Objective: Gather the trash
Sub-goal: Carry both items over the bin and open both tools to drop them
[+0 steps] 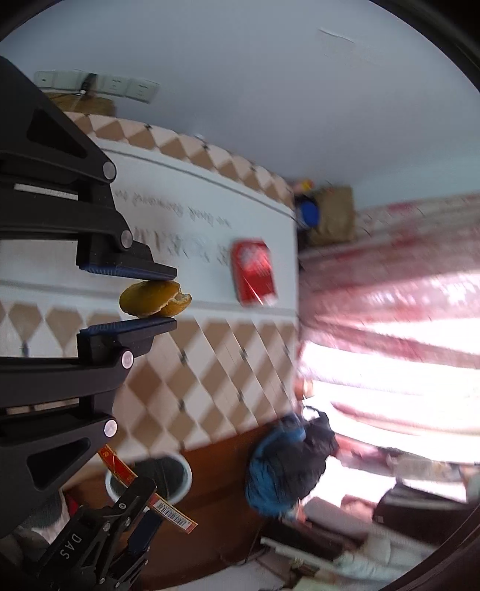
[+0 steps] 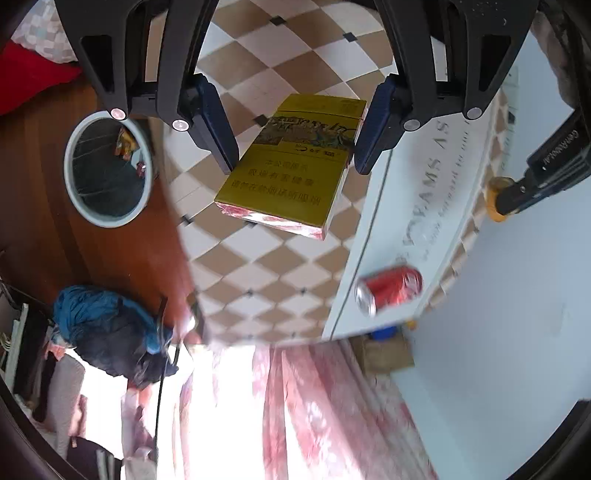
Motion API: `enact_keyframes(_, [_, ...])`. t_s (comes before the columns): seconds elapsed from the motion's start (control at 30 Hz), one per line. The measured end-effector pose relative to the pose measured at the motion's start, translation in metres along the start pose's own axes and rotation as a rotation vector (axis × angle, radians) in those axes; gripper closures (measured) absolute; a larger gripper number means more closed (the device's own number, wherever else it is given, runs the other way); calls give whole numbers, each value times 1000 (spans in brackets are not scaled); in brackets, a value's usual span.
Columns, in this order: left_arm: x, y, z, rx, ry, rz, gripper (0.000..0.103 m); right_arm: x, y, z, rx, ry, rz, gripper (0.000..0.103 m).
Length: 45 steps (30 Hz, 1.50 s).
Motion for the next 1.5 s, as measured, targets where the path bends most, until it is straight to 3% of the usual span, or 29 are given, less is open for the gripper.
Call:
enact_keyframes(0.23, [105, 26, 17, 33, -159, -111, 86, 80, 12, 80, 127, 17, -109, 37])
enact_keyframes(0.43, [224, 32, -28, -65, -311, -202, 86, 184, 6, 122, 175, -52, -222, 38])
enact_keyframes(0.6, [307, 23, -90, -216, -385, -250, 86, 279, -12, 105, 112, -139, -303, 38])
enact_keyframes(0.77, [361, 10, -172, -398, -398, -259, 85, 359, -31, 47, -18, -107, -397, 38])
enact_keyframes(1.0, [390, -10, -244, -549, -365, -231, 78, 438, -42, -54, -174, -54, -508, 39])
enact_keyframes(1.1, [386, -17, -258, -562, -329, -210, 50, 454, -39, -91, -214, -56, -515, 39])
enact_keyframes(1.17, [382, -22, -262, -557, -298, -200, 18, 462, -37, -114, -240, -47, -524, 39])
enact_keyframes(1.27, [371, -29, -265, -565, -262, -198, 13, 467, -32, -143, -276, -43, -532, 37])
enact_keyframes(1.37, [365, -31, -266, -556, -229, -208, 6, 470, -36, -163, -305, -47, -538, 13])
enact_keyframes(1.47, [361, -38, -260, -540, -201, -219, 6, 467, -45, -168, -324, -74, -531, 10])
enact_keyframes(1.5, [359, -40, -259, -538, -195, -223, 6, 464, -50, -167, -336, -96, -518, 5])
Point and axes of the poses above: each gripper's, at about its wrist camera, not at the fingertips, and z roughly against the way its jaws point, x to its right, y to its top, the point moved 2 cm from there along -z, roughly the way its jaws point, and after that the axes turned 4 degrees about -y, right-handed, at the moved point
